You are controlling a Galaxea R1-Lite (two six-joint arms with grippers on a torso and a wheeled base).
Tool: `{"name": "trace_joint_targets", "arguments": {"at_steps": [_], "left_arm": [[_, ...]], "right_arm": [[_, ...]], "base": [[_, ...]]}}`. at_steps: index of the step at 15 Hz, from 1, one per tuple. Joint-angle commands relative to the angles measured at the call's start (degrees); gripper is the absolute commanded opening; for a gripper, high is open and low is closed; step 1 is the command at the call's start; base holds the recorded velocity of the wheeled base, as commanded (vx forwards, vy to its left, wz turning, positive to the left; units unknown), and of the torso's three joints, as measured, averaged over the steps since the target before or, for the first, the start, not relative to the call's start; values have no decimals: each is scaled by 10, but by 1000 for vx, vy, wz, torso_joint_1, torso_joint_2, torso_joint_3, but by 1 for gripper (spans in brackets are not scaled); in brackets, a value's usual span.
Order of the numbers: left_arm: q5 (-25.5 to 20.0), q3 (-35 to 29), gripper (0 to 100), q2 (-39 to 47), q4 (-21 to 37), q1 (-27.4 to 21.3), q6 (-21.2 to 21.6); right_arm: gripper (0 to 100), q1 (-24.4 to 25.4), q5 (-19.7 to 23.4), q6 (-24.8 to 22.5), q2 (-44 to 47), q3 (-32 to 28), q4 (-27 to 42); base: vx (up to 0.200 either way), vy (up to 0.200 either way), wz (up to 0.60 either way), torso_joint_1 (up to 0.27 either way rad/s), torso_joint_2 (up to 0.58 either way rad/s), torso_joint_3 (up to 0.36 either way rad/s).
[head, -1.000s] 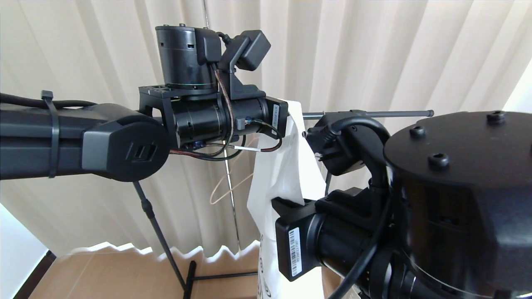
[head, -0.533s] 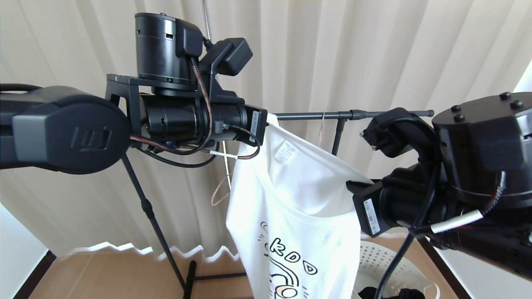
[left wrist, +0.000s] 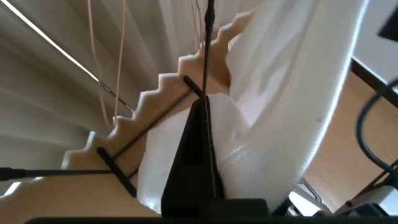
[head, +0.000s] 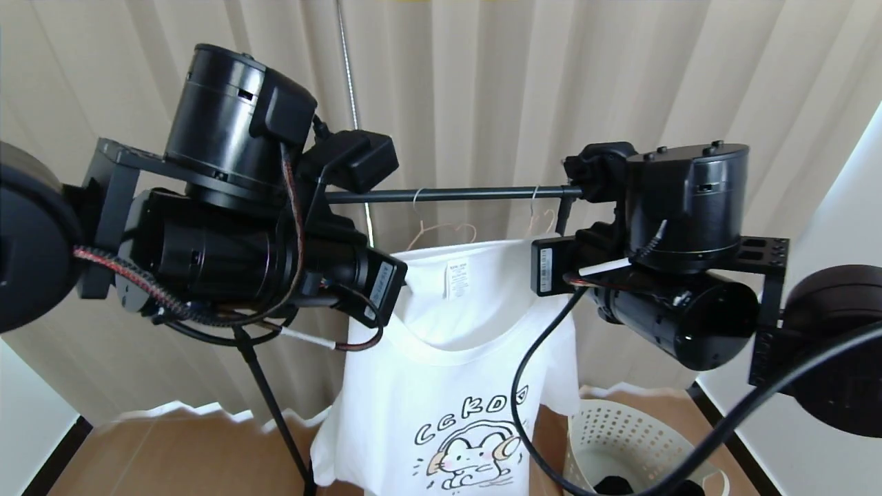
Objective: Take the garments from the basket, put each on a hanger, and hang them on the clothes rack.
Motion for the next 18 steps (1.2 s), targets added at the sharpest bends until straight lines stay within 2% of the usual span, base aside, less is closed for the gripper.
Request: {"name": "trace_joint_targets", "arguments": {"at_steps": [1,3,4,7,10,14,16,18], "left_arm": [[1,53,0,-23,0,-35,-3],[0,102,0,-24,-1,-75,-28],[-1,107,0,-22,-2,-96,-58],[-1,81,0,9,-16,-152,-164],[0,48,0,41,-56,-175,-245],[4,42,0,43,-58,-173,-254],[20,45,0,40,-56,-167,-254],[51,76,0,22,-57,-145,-240]], "right_arm": [[0,1,-1,13,54,-23,-24],[0,8,-1,50,72,-47,-33],[0,16,-1,70,80,-66,-33],[0,25,-1,105,97,-91,-33],[0,39,-1,130,108,-103,-33],[0,37,0,133,102,-103,-32],[0,30,-1,132,100,-103,-28],[0,17,-3,128,85,-88,-22]], "base": [[0,0,0,0,0,0],[0,0,0,0,0,0],[0,0,0,0,0,0],[0,0,0,0,0,0],[0,0,0,0,0,0],[0,0,0,0,0,0],[0,0,0,0,0,0],[0,0,0,0,0,0]]}}
